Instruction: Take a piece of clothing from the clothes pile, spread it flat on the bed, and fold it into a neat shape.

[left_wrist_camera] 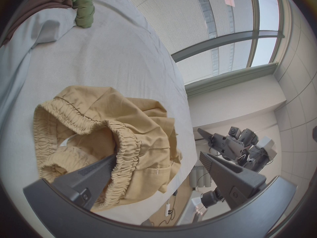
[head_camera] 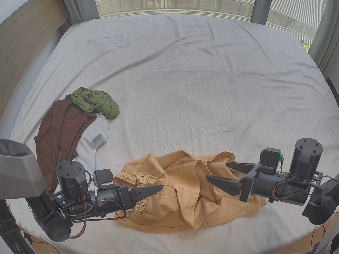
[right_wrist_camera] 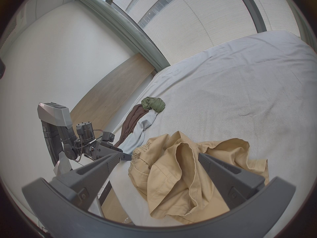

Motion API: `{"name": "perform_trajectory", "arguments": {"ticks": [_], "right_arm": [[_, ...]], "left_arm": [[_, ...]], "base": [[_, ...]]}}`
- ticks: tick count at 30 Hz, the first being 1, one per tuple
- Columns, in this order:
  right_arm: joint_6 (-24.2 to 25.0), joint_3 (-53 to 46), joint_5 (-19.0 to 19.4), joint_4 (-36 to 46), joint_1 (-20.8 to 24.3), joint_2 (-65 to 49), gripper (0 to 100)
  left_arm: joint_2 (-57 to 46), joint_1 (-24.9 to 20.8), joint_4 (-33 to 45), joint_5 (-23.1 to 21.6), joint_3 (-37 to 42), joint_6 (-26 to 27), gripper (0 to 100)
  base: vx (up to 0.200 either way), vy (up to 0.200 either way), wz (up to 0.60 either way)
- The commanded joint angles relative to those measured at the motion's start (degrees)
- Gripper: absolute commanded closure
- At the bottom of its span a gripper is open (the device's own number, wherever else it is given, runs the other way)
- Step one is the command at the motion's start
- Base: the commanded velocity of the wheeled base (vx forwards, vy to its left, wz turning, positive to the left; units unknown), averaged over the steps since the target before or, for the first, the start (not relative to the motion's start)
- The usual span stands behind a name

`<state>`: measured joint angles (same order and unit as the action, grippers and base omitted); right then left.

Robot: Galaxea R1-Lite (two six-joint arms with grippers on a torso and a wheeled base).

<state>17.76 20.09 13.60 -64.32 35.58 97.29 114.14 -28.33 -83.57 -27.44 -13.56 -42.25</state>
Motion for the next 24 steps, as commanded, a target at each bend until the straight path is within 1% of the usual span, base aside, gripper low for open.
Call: {"name": "perform_trajectory", "arguments": {"ticks": [1, 7, 13, 24], "right_arm": [[0.0, -0.1, 0.0, 0.0, -0.3, 0.0, 0], [0.0, -0.1, 0.0, 0.0, -0.3, -0.1, 0], [0.0, -0.1, 0.0, 0.0, -0.3, -0.1, 0], [0.0, -0.1, 0.0, 0.0, -0.3, 0.0, 0]], "left_arm": [[1.1, -1.0, -2.1, -0.2, 1.1, -1.6, 0], [3.2, -2.3, -4.9, -0.7, 2.8, -1.1, 0], [5.0, -2.9, -4.9, -0.5, 2.5, -1.0, 0], [5.1, -3.0, -4.9, -0.1, 1.3, -1.0, 0]], "base": [[0.000, 0.000, 0.00], [0.000, 0.000, 0.00], [0.000, 0.000, 0.00], [0.000, 0.000, 0.00]]}}
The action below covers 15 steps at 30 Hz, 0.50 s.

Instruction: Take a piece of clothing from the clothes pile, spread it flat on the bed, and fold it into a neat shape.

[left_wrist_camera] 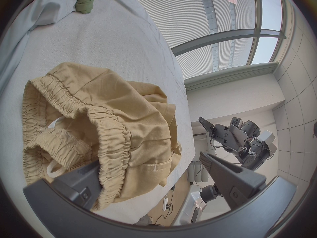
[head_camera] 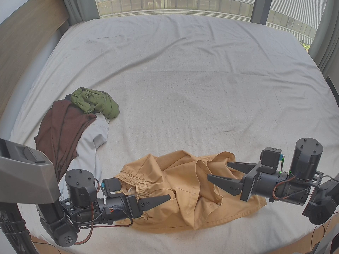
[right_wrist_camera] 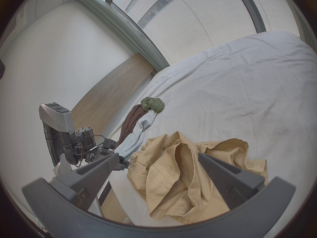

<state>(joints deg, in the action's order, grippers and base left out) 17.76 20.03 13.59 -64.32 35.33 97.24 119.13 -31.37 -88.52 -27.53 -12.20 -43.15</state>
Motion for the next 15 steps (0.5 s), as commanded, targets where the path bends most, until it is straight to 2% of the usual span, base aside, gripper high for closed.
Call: {"name": "perform_trajectory", "arguments": {"ticks": [1, 2, 15], "right_arm": [[0.0, 0.0, 0.0, 0.0, 0.0, 0.1, 0], [0.0, 0.0, 0.0, 0.0, 0.0, 0.1, 0], [0.0, -0.3, 0.0, 0.0, 0.1, 0.2, 0]], "left_arm": [[0.2, 0.0, 0.0, 0.0, -0.1, 0.0, 0], [0.4, 0.0, 0.0, 0.0, -0.2, 0.0, 100], [-1.4, 0.8, -0.2, 0.2, -1.2, 0.0, 100]], "base": [[0.000, 0.000, 0.00], [0.000, 0.000, 0.00], [0.000, 0.000, 0.00]]}}
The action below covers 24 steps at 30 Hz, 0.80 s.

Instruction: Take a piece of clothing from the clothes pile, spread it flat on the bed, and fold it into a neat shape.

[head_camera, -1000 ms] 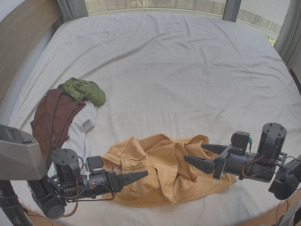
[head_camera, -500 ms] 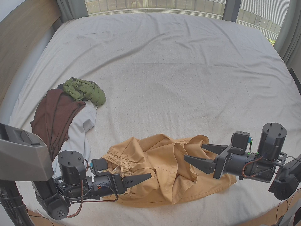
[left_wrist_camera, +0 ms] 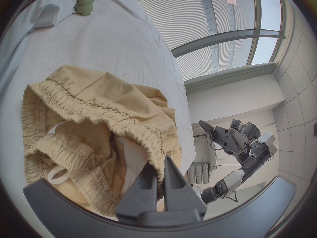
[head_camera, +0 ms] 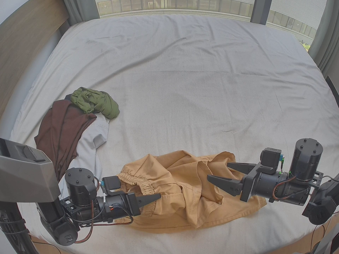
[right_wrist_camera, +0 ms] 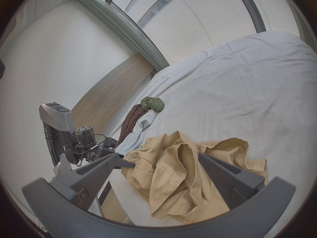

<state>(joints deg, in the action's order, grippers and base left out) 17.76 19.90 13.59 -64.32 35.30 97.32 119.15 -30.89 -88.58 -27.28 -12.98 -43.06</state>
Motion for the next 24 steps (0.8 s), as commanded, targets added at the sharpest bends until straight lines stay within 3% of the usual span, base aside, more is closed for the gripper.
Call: {"name": "perform_trajectory", "arguments": {"ticks": [1, 10, 19, 20, 24], "right_arm": [[0.0, -0.2, 0.1, 0.0, 0.2, 0.2, 0], [0.3, -0.2, 0.3, -0.1, 0.8, 3.7, 0], [1.3, -1.8, 0.9, -8.6, 0.6, 7.9, 0], [1.3, -1.8, 0.9, -9.3, 0.5, 8.2, 0], [1.3, -1.8, 0.9, -9.6, 0.5, 8.2, 0]], "left_arm": [[-2.1, 0.3, -0.1, 0.0, -0.5, -0.1, 100], [-4.6, 0.2, 0.0, -0.1, -0.1, 0.0, 100], [-1.6, 0.6, 0.0, -0.6, 0.2, 3.0, 100], [-1.6, 0.7, 0.0, -0.6, 0.5, 3.0, 0], [-0.8, 0.7, 0.0, -0.5, -0.5, 2.7, 0]], "base": [[0.000, 0.000, 0.00], [0.000, 0.000, 0.00], [0.000, 0.000, 0.00], [0.000, 0.000, 0.00], [0.000, 0.000, 0.00]]}}
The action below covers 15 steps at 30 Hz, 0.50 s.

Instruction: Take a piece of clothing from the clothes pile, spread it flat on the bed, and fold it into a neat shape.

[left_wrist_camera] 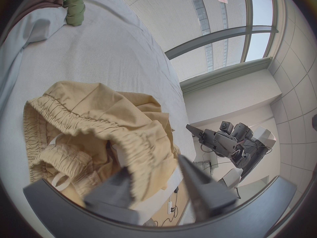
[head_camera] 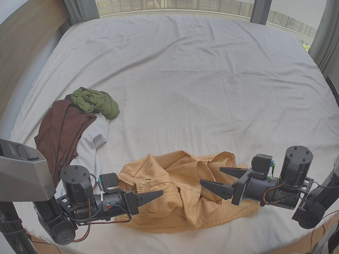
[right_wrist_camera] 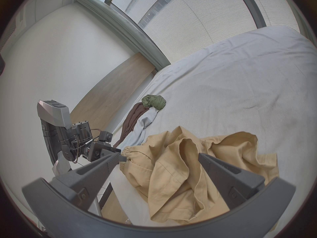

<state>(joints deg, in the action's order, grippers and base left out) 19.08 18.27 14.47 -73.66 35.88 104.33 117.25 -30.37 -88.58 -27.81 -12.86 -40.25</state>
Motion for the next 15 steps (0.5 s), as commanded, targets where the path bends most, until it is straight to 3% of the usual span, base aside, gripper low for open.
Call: {"name": "perform_trajectory", "arguments": {"ticks": [1, 12, 13, 15], "right_arm": [[-0.1, -0.2, 0.0, -0.3, -0.1, 1.2, 0], [-0.1, -0.3, -0.1, -0.3, -0.2, 1.1, 0], [-0.1, -0.3, -0.1, -0.3, -0.2, 1.1, 0], [-0.1, -0.3, -0.1, -0.3, -0.2, 1.1, 0]], "left_arm": [[1.4, 0.1, 0.0, 0.1, -0.6, -0.1, 0], [2.3, 0.1, 0.0, 0.5, -0.8, 0.0, 0], [2.2, 0.1, 0.0, 0.6, -0.7, 0.0, 100], [2.0, 0.1, -0.1, 1.0, -0.8, 0.0, 100]], "base": [[0.000, 0.000, 0.00], [0.000, 0.000, 0.00], [0.000, 0.000, 0.00], [0.000, 0.000, 0.00]]}}
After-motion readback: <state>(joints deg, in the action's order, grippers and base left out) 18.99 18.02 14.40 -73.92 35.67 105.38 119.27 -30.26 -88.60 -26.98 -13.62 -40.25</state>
